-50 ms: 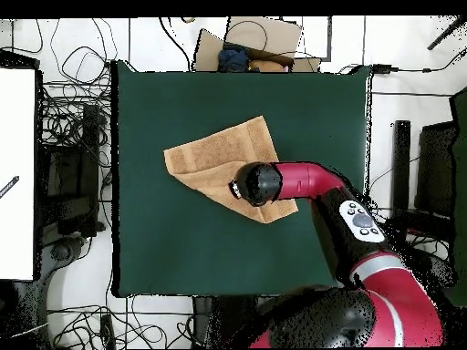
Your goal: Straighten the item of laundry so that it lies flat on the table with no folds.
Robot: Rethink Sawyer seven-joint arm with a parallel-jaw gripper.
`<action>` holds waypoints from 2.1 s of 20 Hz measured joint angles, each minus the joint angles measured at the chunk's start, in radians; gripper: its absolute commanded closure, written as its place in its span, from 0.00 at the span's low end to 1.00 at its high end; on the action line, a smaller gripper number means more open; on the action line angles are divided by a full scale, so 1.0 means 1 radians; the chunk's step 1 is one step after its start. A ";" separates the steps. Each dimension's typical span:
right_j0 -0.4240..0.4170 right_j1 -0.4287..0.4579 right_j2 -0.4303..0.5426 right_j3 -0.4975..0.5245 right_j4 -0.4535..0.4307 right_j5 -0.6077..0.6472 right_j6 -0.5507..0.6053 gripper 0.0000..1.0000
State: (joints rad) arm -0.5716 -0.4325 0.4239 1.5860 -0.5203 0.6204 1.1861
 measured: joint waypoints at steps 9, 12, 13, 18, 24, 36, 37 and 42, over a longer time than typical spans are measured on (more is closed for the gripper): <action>0.201 -0.132 -0.085 0.048 -0.047 -0.020 0.001 1.00; 0.266 -0.169 -0.115 0.072 -0.051 -0.034 0.001 1.00; 0.276 -0.174 -0.121 0.076 -0.051 -0.038 0.001 1.00; 0.331 -0.180 -0.172 0.102 -0.051 -0.107 0.002 1.00; 0.334 -0.137 -0.231 0.119 -0.050 -0.234 0.002 1.00; 0.312 -0.051 -0.292 0.137 -0.041 -0.427 0.002 1.00; 0.312 -0.052 -0.294 0.139 -0.039 -0.438 0.002 1.00; 0.312 -0.072 -0.300 0.154 -0.029 -0.462 0.002 1.00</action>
State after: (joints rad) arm -0.2593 -0.5048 0.1238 1.7401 -0.5496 0.1586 1.1877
